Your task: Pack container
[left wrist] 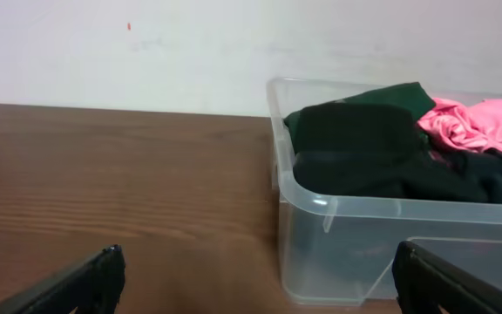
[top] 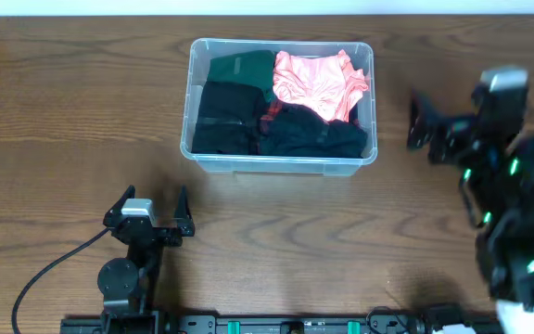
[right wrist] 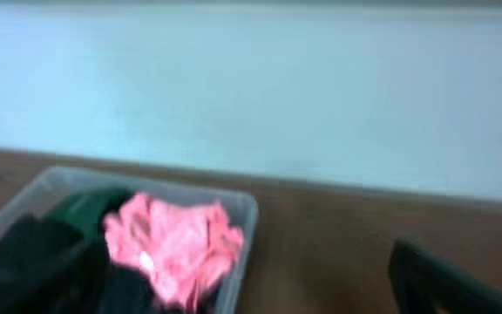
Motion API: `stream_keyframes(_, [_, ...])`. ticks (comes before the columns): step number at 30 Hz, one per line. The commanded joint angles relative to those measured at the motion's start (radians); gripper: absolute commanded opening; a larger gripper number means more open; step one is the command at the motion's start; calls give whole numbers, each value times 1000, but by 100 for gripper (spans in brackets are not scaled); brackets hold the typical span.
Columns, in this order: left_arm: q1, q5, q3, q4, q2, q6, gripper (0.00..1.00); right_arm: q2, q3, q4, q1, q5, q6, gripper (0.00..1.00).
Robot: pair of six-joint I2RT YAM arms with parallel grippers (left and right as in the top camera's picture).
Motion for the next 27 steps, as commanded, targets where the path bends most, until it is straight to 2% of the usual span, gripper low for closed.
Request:
stream_keyframes(1, [-3,2,-18,-34,-5,19,98,-139,-228,125,5,-119,-73,99])
stream_keyframes(5, [-3,2,-18,-34,-5,19,98,-333,-460,245,3,-156,-72,99])
stream_keyframes(13, [-3,2,-18,-34,-5,19,98,-640,-752,259,-7,-155,-70,99])
stream_keyframes(19, [-3,2,-18,-34,-5,19,98,-717,-875,261,-26,-151,-70,99])
stream_keyframes(27, [-3,2,-18,-34,-5,19,98,-752,-951,262,-29,-94,-70,99])
